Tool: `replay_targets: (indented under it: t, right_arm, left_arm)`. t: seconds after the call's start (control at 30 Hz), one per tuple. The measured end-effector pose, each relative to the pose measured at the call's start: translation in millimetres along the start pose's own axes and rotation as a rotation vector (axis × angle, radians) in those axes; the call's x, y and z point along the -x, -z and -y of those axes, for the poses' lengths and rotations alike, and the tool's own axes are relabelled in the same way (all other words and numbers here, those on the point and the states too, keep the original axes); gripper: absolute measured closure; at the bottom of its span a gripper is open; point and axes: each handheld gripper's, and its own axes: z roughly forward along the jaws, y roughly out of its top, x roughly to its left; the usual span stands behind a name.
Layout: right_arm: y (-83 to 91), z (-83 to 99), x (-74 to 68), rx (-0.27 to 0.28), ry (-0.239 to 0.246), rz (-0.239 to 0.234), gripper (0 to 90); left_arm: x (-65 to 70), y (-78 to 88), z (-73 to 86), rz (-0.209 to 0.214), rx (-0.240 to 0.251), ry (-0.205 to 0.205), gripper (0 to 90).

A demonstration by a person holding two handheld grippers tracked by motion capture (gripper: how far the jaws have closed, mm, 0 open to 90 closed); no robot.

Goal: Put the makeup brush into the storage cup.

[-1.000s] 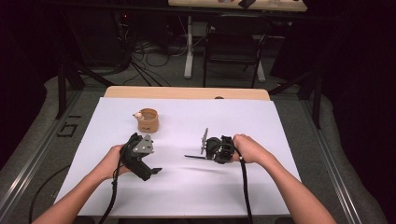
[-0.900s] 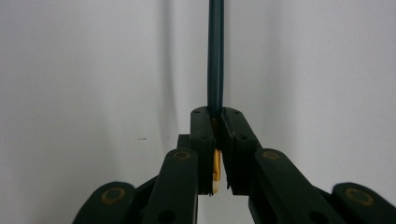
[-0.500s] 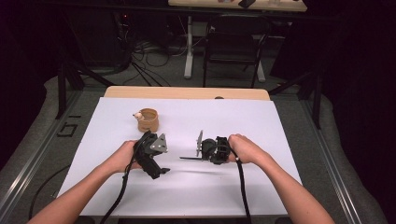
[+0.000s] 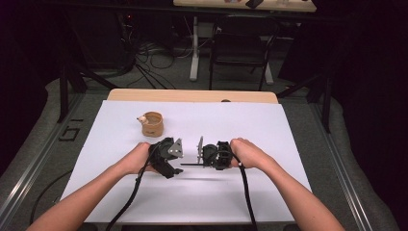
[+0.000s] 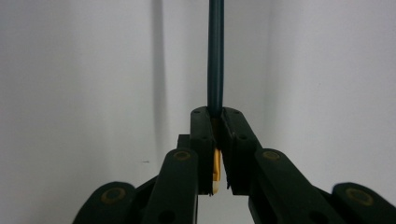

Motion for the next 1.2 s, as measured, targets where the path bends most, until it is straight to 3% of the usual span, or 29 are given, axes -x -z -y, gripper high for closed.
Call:
replay_targets:
  t: [0.07,0.13,0.33,0.47,0.67,1.0,1.2]
  right_arm:
    - [0.2,-0.6,-0.2,0.001,0.002,0.003,84.3]
    - [0.4,-3.5,-1.1,-0.003,0.012,0.006,84.3]
    - [1.3,-8.5,-2.2,0.01,0.021,0.007,84.3]
    - [1.6,-11.3,-2.7,0.018,0.034,0.013,84.3]
    - [2.2,-12.1,-3.0,0.024,0.026,0.022,84.3]
    - [1.0,-12.2,-2.1,0.025,0.048,0.019,84.1]
    - [-1.0,-11.0,0.0,0.054,0.038,0.022,75.1]
  left_arm:
    - [-0.1,-0.3,-0.7,0.005,0.003,0.002,39.9]
    - [-0.5,-0.7,-1.9,0.023,0.005,-0.004,50.4]
    - [-2.4,-6.5,-4.0,0.075,-0.011,-0.008,61.7]
    - [-2.4,-8.8,-4.0,0.082,0.001,0.001,70.0]
    - [-2.7,-11.9,-2.4,0.068,0.02,0.016,76.6]
    - [-0.7,-16.2,2.6,0.103,0.04,0.002,83.5]
    - [3.9,-17.2,6.6,0.112,0.058,0.0,85.1]
